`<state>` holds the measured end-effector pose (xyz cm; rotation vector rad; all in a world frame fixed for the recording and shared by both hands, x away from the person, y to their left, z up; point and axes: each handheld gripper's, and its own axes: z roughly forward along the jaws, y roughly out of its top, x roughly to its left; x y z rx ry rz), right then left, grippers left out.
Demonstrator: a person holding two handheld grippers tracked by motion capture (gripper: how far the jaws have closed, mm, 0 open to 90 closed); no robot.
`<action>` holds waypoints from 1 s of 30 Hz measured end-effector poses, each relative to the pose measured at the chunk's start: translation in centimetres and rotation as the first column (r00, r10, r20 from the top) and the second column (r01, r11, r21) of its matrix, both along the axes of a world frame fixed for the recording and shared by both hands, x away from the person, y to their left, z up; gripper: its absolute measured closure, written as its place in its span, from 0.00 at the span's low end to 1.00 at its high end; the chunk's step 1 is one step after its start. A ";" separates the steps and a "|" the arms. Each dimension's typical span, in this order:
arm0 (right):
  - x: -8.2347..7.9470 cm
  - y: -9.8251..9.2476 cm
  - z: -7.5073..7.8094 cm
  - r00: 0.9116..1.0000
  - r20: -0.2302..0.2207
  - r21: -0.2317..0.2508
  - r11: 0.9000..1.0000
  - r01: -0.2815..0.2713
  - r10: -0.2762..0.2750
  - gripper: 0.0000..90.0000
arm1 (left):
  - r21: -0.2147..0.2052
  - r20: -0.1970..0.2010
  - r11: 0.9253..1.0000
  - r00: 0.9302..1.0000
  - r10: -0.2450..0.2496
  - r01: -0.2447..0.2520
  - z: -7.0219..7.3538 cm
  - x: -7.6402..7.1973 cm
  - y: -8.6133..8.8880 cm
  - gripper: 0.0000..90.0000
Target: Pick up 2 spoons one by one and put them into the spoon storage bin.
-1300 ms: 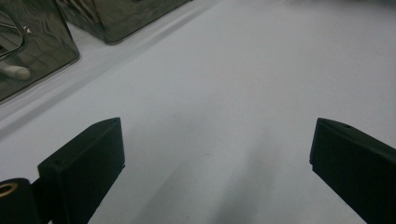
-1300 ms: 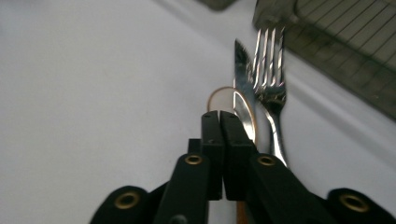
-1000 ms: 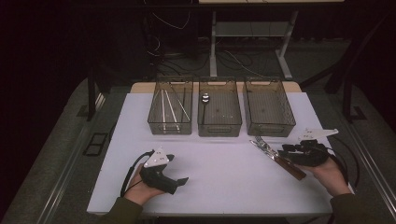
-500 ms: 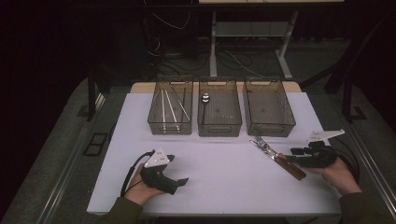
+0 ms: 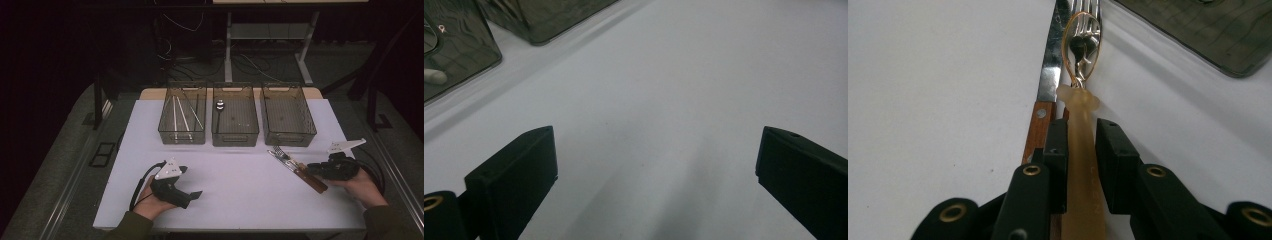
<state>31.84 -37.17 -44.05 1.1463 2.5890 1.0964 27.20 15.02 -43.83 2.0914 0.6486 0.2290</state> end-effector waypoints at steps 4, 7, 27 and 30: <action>-0.1 -0.1 0.2 1.000 0.016 0.003 1.000 -0.001 0.001 0.85 | 0.000 0.001 1.000 1.000 -0.002 0.002 0.0 0.0 0.0 0.02; -0.2 -0.2 0.7 0.999 0.033 0.013 1.000 0.010 -0.010 0.85 | -0.002 0.000 1.000 1.000 -0.002 0.002 0.0 0.0 0.0 0.02; -0.1 3.5 6.5 0.987 0.158 0.086 0.996 0.027 -0.040 0.86 | -0.018 -0.016 1.000 1.000 -0.002 0.001 -0.4 0.1 0.1 0.02; 0.4 4.6 7.2 0.984 0.171 0.093 0.995 0.023 -0.039 0.86 | -0.015 -0.021 1.000 1.000 -0.006 0.005 -0.5 0.2 0.2 0.01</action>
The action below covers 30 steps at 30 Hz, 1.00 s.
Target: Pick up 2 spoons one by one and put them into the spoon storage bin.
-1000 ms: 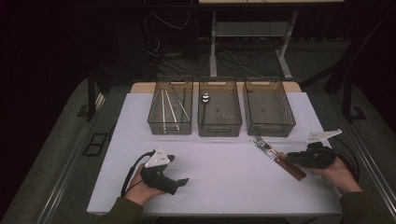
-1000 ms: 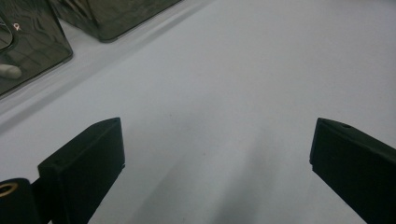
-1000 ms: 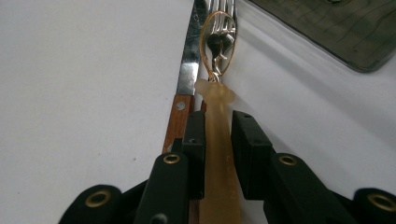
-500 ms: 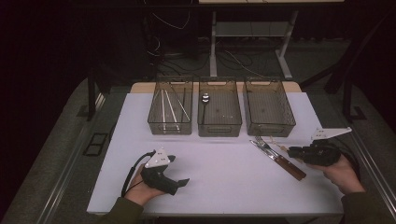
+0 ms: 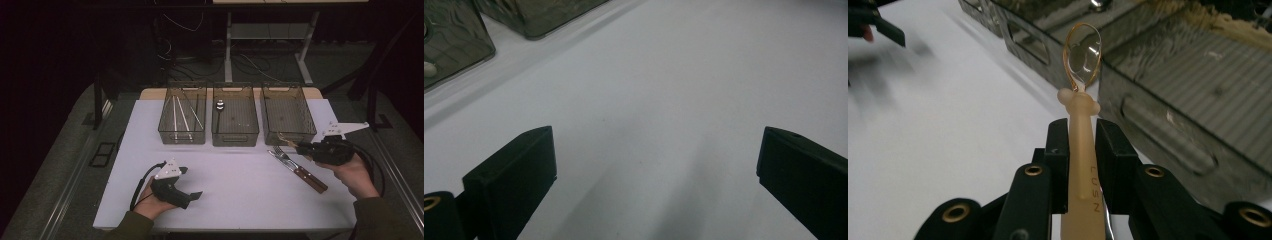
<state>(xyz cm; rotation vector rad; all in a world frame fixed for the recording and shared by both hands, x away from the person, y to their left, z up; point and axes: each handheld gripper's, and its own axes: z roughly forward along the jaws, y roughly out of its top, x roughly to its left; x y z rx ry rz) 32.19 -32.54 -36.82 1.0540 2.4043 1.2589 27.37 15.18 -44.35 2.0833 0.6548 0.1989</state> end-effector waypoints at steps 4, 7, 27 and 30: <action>0.8 1.7 0.8 1.000 0.015 0.007 1.000 -0.004 0.004 0.86 | 0.003 -0.010 1.000 1.000 -0.004 0.004 -0.4 0.2 0.2 0.01; 1.6 3.1 1.3 1.000 0.022 0.003 1.000 -0.008 0.008 0.86 | 0.006 -0.019 1.000 1.000 -0.005 0.005 -0.7 0.3 0.1 0.00; 10.5 11.8 2.0 1.000 0.013 -0.020 1.000 0.008 -0.008 0.85 | 0.002 -0.017 1.000 1.000 -0.015 0.015 -0.6 0.3 -0.1 0.00; 11.4 13.1 1.8 1.000 -0.007 -0.028 1.000 0.010 -0.010 0.85 | -0.005 -0.018 1.000 1.000 -0.009 0.009 -0.6 0.3 -0.1 0.00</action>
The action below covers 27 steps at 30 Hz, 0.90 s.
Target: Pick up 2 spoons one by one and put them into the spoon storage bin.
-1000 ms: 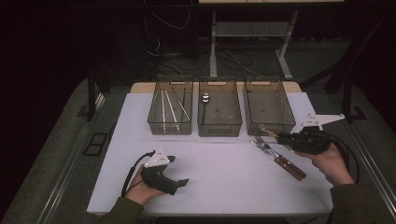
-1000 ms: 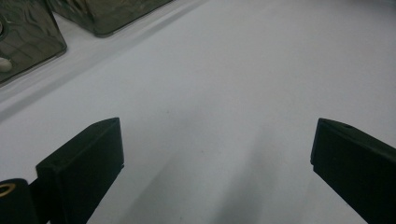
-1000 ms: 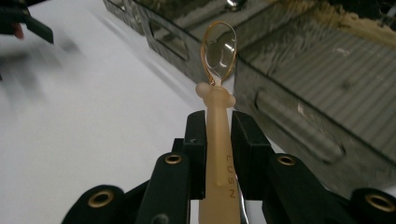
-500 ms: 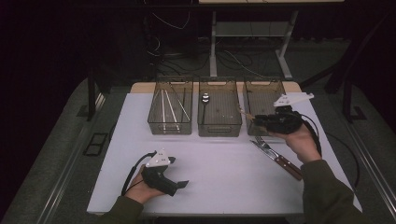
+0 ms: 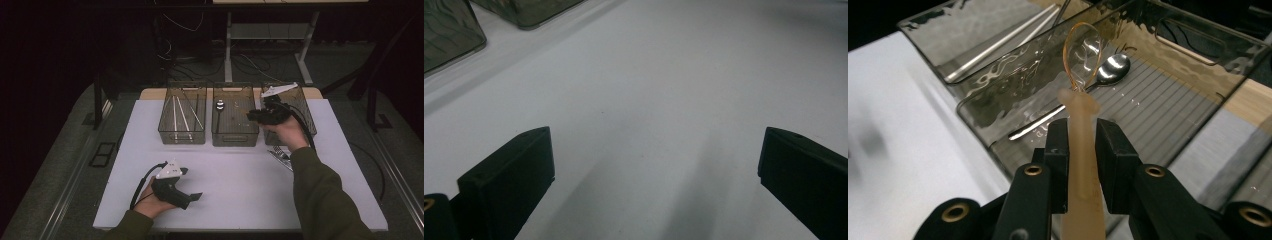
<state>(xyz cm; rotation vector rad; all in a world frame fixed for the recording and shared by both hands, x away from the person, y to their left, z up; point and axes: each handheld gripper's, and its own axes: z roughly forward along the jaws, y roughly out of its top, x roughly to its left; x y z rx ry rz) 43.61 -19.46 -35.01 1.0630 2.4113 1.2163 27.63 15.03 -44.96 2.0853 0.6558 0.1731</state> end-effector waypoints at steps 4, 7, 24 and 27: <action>1.2 1.7 -0.6 1.000 -0.026 -0.027 1.000 0.006 -0.007 0.85 | 0.006 0.003 1.000 1.000 -0.004 0.004 0.0 0.0 -0.1 0.01; 2.0 2.8 -1.1 0.999 -0.043 -0.045 0.999 0.000 -0.002 0.85 | 0.007 0.007 1.000 1.000 -0.009 0.009 0.0 -0.1 -0.1 0.01; 0.8 1.9 -1.4 0.999 -0.040 0.036 0.999 0.005 -0.004 0.42 | 0.015 -0.005 1.000 1.000 -0.008 0.008 0.0 -0.1 -0.2 0.01; 0.1 1.2 -1.1 1.000 -0.025 0.059 0.998 0.005 -0.003 0.41 | 0.011 -0.005 1.000 1.000 -0.005 0.005 0.0 -0.2 -0.2 0.01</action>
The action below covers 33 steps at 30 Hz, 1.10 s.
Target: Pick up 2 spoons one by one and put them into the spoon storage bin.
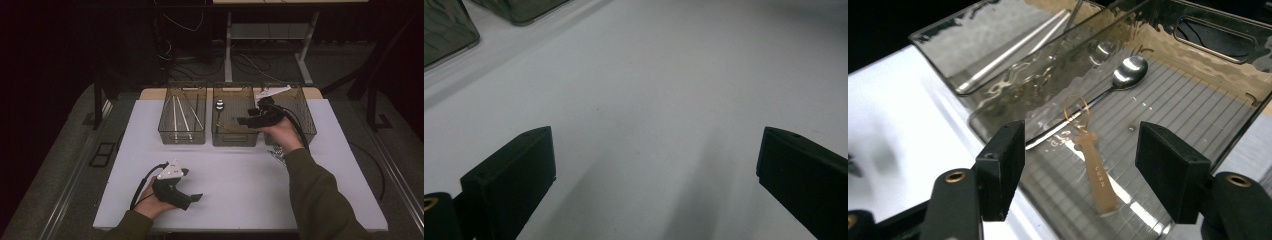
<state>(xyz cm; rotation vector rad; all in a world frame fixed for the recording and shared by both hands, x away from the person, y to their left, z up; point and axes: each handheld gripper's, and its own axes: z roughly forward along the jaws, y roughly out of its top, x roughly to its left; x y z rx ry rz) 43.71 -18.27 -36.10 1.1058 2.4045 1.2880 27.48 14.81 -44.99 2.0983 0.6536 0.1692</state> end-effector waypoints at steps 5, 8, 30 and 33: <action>-1.3 -1.3 0.2 1.000 0.024 0.037 0.999 -0.010 0.009 0.40 | 0.013 0.002 1.000 1.000 0.005 -0.005 0.0 0.0 0.0 0.01; -2.1 -2.1 0.1 1.000 0.022 0.040 0.999 -0.002 0.001 0.36 | 0.006 0.010 1.000 1.000 0.004 -0.004 0.2 0.0 0.1 0.02; -8.6 -6.8 -1.2 0.999 0.040 0.069 0.997 -0.039 0.036 0.33 | 0.019 0.012 1.000 1.000 -0.006 0.006 0.3 0.0 0.1 0.02; -9.2 -7.6 -1.4 0.999 0.036 0.070 0.997 -0.036 0.034 0.32 | 0.016 0.013 1.000 1.000 -0.007 0.006 0.4 0.0 0.2 0.02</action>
